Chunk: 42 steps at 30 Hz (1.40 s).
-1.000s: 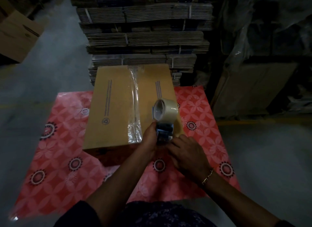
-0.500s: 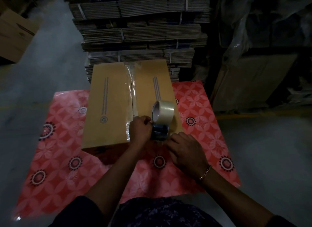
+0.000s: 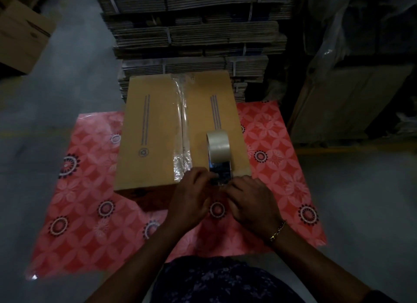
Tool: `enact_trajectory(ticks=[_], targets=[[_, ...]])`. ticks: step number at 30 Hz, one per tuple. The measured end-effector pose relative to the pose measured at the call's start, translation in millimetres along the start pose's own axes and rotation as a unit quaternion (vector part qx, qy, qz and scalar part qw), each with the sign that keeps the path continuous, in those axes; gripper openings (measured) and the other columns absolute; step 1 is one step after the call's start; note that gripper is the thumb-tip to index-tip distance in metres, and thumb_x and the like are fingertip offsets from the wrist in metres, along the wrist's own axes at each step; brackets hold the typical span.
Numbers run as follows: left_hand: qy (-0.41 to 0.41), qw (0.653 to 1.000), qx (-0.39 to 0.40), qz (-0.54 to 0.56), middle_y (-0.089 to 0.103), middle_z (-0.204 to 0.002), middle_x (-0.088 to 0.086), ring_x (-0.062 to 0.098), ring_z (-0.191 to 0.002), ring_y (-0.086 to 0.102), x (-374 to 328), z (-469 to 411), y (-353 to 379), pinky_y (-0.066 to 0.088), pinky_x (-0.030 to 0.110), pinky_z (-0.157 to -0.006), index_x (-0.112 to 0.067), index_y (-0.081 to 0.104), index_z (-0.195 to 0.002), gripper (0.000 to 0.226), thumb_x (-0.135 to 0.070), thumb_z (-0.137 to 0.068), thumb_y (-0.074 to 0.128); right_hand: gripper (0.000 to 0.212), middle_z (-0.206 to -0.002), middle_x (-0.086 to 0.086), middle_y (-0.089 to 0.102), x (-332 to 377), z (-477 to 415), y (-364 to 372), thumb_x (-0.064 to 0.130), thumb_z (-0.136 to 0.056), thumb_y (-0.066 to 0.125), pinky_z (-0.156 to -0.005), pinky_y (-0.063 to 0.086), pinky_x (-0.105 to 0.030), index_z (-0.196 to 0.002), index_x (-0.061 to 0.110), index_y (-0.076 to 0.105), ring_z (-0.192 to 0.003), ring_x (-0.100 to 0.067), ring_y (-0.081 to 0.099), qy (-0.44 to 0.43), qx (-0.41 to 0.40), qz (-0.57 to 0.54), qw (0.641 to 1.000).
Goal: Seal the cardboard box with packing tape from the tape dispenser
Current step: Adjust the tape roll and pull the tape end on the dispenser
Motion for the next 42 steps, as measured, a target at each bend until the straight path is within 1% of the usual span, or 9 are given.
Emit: enact_trajectory(ticks=[4, 9, 12, 19, 22, 27, 32, 37, 42], targets=[[-0.007, 0.998, -0.035, 0.048, 0.056, -0.105, -0.002, 0.008, -0.099, 0.052, 0, 2, 6, 0.044, 0.024, -0.085, -0.019, 0.069, -0.102, 0.016, -0.015, -0.088, 0.063, 0.022, -0.094, 0.003, 0.068, 0, 1, -3, 0.025, -0.085, 0.060, -0.064, 0.048, -0.037, -0.105, 0.023, 0.070, -0.083, -0.021, 0.062, 0.005, -0.012, -0.032, 0.999], [-0.057, 0.991, -0.055, 0.109, 0.057, -0.096, -0.001, 0.009, -0.092, 0.059, 14, 1, 10, 0.049, 0.029, -0.079, -0.015, 0.071, -0.088, 0.006, -0.010, -0.088, 0.070, 0.043, -0.119, 0.006, 0.062, -37, 17, -18, 0.023, -0.088, 0.069, -0.073, 0.052, -0.021, -0.129, 0.021, 0.061, -0.097, -0.006, 0.061, 0.145, -0.106, -0.193, 0.965], [-0.082, 0.981, -0.059, 0.166, 0.055, -0.094, -0.006, 0.003, -0.092, 0.060, 16, 2, 10, 0.047, 0.021, -0.077, -0.014, 0.073, -0.086, 0.001, -0.013, -0.087, 0.073, 0.043, -0.120, 0.011, 0.058, -52, 23, 0, 0.021, -0.084, 0.070, -0.077, 0.054, -0.023, -0.126, 0.028, 0.060, -0.100, -0.004, 0.060, 0.178, -0.068, -0.244, 0.951], [-0.118, 0.969, -0.054, 0.211, 0.054, -0.093, -0.009, -0.001, -0.089, 0.059, 22, 1, 13, 0.044, 0.011, -0.072, -0.010, 0.075, -0.087, 0.003, -0.010, -0.083, 0.076, 0.023, -0.099, 0.010, 0.072, -54, 18, 36, 0.019, -0.090, 0.069, -0.082, 0.055, -0.021, -0.112, 0.024, 0.066, -0.095, 0.000, 0.067, 0.233, -0.008, -0.418, 0.878], [-0.136, 0.962, -0.042, 0.233, 0.055, -0.094, -0.006, 0.002, -0.087, 0.060, 25, 1, 17, 0.048, 0.015, -0.071, -0.015, 0.077, -0.089, 0.006, -0.012, -0.084, 0.076, 0.006, -0.093, 0.008, 0.073, -58, 14, 40, 0.017, -0.093, 0.065, -0.077, 0.054, -0.021, -0.097, 0.019, 0.070, -0.089, -0.004, 0.068, 0.233, -0.018, -0.433, 0.871], [-0.194, 0.926, -0.075, 0.315, 0.062, -0.109, 0.004, 0.012, -0.094, 0.067, 47, 8, 16, 0.056, 0.027, -0.074, -0.033, 0.064, -0.115, 0.041, -0.016, -0.080, 0.076, 0.005, -0.084, 0.007, 0.070, -61, 12, 42, 0.017, -0.093, 0.065, -0.069, 0.046, -0.015, -0.090, 0.016, 0.068, -0.075, 0.001, 0.062, 0.238, -0.013, -0.433, 0.869], [-0.170, 0.926, -0.020, 0.335, 0.059, -0.122, 0.012, 0.016, -0.089, 0.067, 40, 12, 31, 0.055, 0.029, -0.075, -0.028, 0.065, -0.109, 0.043, -0.010, -0.071, 0.071, 0.004, -0.082, 0.005, 0.070, -65, 10, 45, 0.021, -0.092, 0.067, -0.069, 0.049, -0.027, -0.088, 0.019, 0.068, -0.071, -0.002, 0.059, 0.243, -0.002, -0.433, 0.868], [-0.237, 0.890, -0.065, 0.384, 0.070, -0.101, 0.012, 0.029, -0.092, 0.068, 44, 14, 34, 0.053, 0.042, -0.074, -0.025, 0.068, -0.091, 0.016, -0.026, -0.078, 0.077, 0.004, -0.082, 0.005, 0.071, -67, 8, 48, 0.021, -0.090, 0.068, -0.072, 0.054, -0.035, -0.086, 0.021, 0.069, -0.076, -0.009, 0.064, 0.250, 0.011, -0.437, 0.864], [-0.291, 0.862, -0.082, 0.407, 0.071, -0.088, 0.021, 0.025, -0.080, 0.066, 47, 19, 41, 0.053, 0.046, -0.075, -0.018, 0.068, -0.081, 0.016, -0.031, -0.082, 0.078, 0.004, -0.082, 0.004, 0.072, -69, 6, 52, 0.020, -0.090, 0.069, -0.075, 0.056, -0.040, -0.086, 0.019, 0.068, -0.075, -0.008, 0.063, 0.256, 0.024, -0.440, 0.861]])
Point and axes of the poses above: each hand's wrist, its own z-axis away from the middle knuckle, its own y-axis out of the palm, x = y × z, the point moved 10 cm from there along -z, towards the middle knuckle
